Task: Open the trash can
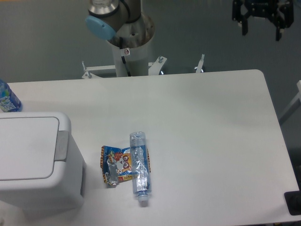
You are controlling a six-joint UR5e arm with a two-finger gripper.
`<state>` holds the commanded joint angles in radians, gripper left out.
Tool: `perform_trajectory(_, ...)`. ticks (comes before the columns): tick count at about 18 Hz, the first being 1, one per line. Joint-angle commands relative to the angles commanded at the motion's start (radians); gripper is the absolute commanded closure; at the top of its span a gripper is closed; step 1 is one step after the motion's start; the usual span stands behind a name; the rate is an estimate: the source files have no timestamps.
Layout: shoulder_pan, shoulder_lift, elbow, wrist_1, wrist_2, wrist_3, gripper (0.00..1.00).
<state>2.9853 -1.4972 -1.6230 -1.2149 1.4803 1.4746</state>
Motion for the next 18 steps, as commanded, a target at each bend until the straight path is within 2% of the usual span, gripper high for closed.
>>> perform_trajectory(3,-0.083,-0.008,0.002,0.008,0.003,-0.225,0.0)
perform_trajectory(8,-0.271,-0.051,0.014,0.089,0.003,-0.621,0.0)
perform_trajectory(12,-0.409,-0.087,0.023,0.15,0.002,-0.87,0.0)
perform_trajectory(15,-0.512,-0.142,0.063,0.184,0.0,-1.057,0.0)
perform_trajectory(18,-0.591,-0.207,0.119,0.187,-0.026,-1.204,0.0)
